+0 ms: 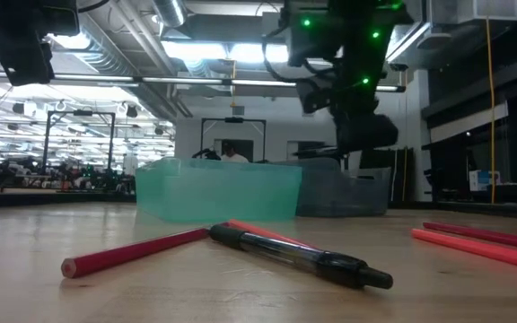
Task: Sort pens & pencils
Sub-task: Put the right black pen into the black bin
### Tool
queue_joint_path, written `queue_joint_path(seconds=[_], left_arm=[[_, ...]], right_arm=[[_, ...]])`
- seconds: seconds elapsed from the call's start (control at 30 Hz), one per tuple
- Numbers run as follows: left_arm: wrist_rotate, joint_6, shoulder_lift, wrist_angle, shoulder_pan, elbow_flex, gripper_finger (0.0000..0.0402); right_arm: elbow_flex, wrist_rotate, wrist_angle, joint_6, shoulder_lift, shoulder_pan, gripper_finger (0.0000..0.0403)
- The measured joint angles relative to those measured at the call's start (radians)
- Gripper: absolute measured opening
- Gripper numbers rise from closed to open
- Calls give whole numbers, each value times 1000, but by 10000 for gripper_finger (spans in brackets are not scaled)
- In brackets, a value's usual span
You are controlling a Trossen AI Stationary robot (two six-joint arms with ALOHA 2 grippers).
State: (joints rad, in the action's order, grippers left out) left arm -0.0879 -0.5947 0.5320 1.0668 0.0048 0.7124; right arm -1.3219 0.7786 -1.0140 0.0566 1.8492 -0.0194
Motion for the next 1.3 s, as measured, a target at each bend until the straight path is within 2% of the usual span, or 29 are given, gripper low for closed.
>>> queue_joint_path(seconds=[0.2, 0.7, 1.3], left_arm=[[1, 0, 0, 0, 0, 0, 43], [2, 0, 0, 1, 0, 0, 43], [2, 1, 0, -2, 0, 0, 43]], right_arm=[[21, -49, 98, 129, -5, 34, 37], [21, -273, 99, 241, -82, 84, 37], [21, -422, 139, 339, -101, 154, 37]])
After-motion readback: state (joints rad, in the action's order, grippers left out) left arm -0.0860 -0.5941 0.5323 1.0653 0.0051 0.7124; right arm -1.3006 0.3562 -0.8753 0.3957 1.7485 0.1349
